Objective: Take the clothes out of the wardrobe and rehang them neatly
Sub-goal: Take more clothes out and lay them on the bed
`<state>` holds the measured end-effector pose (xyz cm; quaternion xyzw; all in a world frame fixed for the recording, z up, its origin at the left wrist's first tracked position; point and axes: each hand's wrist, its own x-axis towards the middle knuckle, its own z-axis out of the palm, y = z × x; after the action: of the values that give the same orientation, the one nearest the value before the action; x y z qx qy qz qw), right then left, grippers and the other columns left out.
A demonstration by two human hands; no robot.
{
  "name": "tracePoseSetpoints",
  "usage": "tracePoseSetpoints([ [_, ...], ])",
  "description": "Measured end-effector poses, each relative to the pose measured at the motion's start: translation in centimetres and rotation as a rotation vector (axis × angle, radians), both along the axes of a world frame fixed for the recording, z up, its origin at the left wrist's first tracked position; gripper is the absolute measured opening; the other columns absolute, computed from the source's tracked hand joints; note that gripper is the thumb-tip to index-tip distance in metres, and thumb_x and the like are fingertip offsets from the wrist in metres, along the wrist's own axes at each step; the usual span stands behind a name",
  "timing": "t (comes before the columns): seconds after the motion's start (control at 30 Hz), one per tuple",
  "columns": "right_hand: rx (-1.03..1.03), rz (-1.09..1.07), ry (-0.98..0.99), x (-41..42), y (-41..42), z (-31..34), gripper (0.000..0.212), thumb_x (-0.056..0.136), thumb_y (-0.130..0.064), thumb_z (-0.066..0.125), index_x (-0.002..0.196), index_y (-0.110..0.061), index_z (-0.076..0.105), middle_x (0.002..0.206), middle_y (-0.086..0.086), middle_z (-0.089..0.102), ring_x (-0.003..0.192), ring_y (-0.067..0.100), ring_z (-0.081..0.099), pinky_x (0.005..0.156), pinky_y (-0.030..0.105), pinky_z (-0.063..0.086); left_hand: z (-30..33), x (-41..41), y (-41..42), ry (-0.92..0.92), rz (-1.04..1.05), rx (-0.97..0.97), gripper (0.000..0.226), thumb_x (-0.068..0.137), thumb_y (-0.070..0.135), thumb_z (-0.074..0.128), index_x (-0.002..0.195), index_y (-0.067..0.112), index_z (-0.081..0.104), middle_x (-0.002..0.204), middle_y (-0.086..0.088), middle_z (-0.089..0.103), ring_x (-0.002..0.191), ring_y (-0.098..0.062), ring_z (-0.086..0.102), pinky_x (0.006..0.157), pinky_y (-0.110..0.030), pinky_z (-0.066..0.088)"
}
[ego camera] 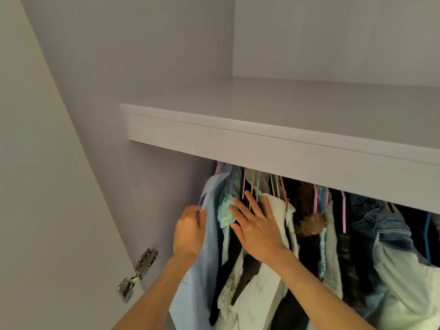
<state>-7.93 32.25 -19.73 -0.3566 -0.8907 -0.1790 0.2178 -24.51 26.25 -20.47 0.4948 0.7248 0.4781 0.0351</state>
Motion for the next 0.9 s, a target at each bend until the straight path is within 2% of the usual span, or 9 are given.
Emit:
tracePoseSetpoints([
  [0.13, 0.000, 0.008, 0.009, 0.0, 0.2, -0.2, 0.047, 0.091, -0.039, 0.033, 0.123, -0.019, 0.060, 0.132, 0.001, 0.056, 0.134, 0.029, 0.037, 0.104, 0.053, 0.022, 2.2, -0.3, -0.1, 0.030, 0.024, 0.173, 0.010, 0.091, 0.010, 0.056, 0.089, 0.001, 0.062, 0.076, 0.001, 0.053, 0.061, -0.006, 0.047, 0.059, -0.021, 0.038],
  [0.3, -0.029, 0.038, 0.061, -0.3, 0.3, -0.6, 0.047, 0.091, -0.037, 0.033, 0.124, -0.017, 0.060, 0.131, 0.003, 0.057, 0.134, 0.028, 0.030, 0.104, 0.053, 0.023, 3.6, -1.2, -1.5, 0.029, 0.045, 0.260, 0.009, 0.091, 0.008, 0.056, 0.088, 0.002, 0.062, 0.079, -0.004, 0.058, 0.066, -0.014, 0.052, 0.063, -0.016, 0.040],
  [0.4, -0.027, 0.036, 0.172, -1.0, -0.4, 0.0, 0.044, 0.089, -0.033, 0.035, 0.113, -0.014, 0.067, 0.121, 0.005, 0.063, 0.127, 0.032, 0.046, 0.105, 0.056, 0.032, 3.1, -1.2, -3.2, 0.000, 0.050, 0.262, 0.007, 0.091, 0.010, 0.056, 0.086, 0.008, 0.060, 0.078, -0.003, 0.060, 0.066, -0.011, 0.053, 0.062, -0.010, 0.039],
  [0.47, -0.049, 0.059, 0.308, -2.0, -1.2, 1.1, 0.041, 0.088, -0.029, 0.037, 0.102, -0.010, 0.071, 0.110, 0.008, 0.068, 0.114, 0.033, 0.057, 0.099, 0.055, 0.039, 2.4, -1.1, -4.7, -0.013, 0.050, 0.247, 0.007, 0.091, 0.011, 0.056, 0.085, 0.013, 0.059, 0.077, -0.002, 0.060, 0.066, -0.012, 0.055, 0.062, -0.011, 0.040],
  [0.57, -0.107, 0.155, 0.455, -3.9, -2.4, 2.8, 0.038, 0.088, -0.024, 0.040, 0.097, -0.001, 0.070, 0.098, 0.011, 0.069, 0.097, 0.032, 0.063, 0.085, 0.043, 0.053, 1.2, -0.8, -6.7, -0.035, 0.074, 0.227, 0.009, 0.091, 0.012, 0.057, 0.084, 0.018, 0.056, 0.075, -0.001, 0.060, 0.065, -0.011, 0.055, 0.060, -0.012, 0.041],
  [0.67, -0.483, 0.176, 0.608, -6.3, -4.4, 4.6, 0.033, 0.094, -0.024, 0.049, 0.108, 0.001, 0.064, 0.102, 0.014, 0.065, 0.093, 0.027, 0.063, 0.081, 0.029, 0.049, 0.4, -0.3, -8.8, -0.043, 0.087, 0.215, 0.013, 0.090, 0.012, 0.057, 0.082, 0.021, 0.054, 0.072, 0.010, 0.054, 0.068, -0.001, 0.054, 0.061, -0.005, 0.037],
  [0.73, -0.757, 0.112, 0.748, -8.2, -5.2, 5.1, 0.027, 0.092, -0.026, 0.055, 0.100, -0.003, 0.067, 0.091, 0.006, 0.067, 0.087, 0.021, 0.064, 0.081, 0.022, 0.044, -0.2, -0.1, -9.9, -0.034, 0.084, 0.189, 0.012, 0.090, 0.012, 0.056, 0.082, 0.020, 0.053, 0.071, 0.014, 0.050, 0.070, 0.004, 0.052, 0.061, -0.005, 0.037],
  [0.83, -1.071, 0.070, 0.987, -10.3, -6.0, 5.0, 0.025, 0.086, -0.021, 0.063, 0.069, -0.004, 0.066, 0.063, 0.001, 0.061, 0.068, 0.020, 0.062, 0.084, 0.040, 0.053, -1.3, -0.1, -11.3, -0.025, 0.079, 0.139, 0.008, 0.090, 0.013, 0.057, 0.082, 0.013, 0.056, 0.068, 0.015, 0.046, 0.068, 0.004, 0.050, 0.059, -0.006, 0.036],
  [0.9, -1.210, 0.006, 1.081, -10.8, -6.5, 4.2, 0.025, 0.084, -0.014, 0.066, 0.059, -0.008, 0.064, 0.061, 0.003, 0.061, 0.062, 0.018, 0.061, 0.081, 0.047, 0.055, -2.1, 0.0, -12.3, -0.008, 0.060, 0.114, 0.009, 0.091, 0.013, 0.057, 0.082, 0.010, 0.057, 0.067, 0.015, 0.044, 0.067, 0.005, 0.048, 0.060, -0.003, 0.034],
])
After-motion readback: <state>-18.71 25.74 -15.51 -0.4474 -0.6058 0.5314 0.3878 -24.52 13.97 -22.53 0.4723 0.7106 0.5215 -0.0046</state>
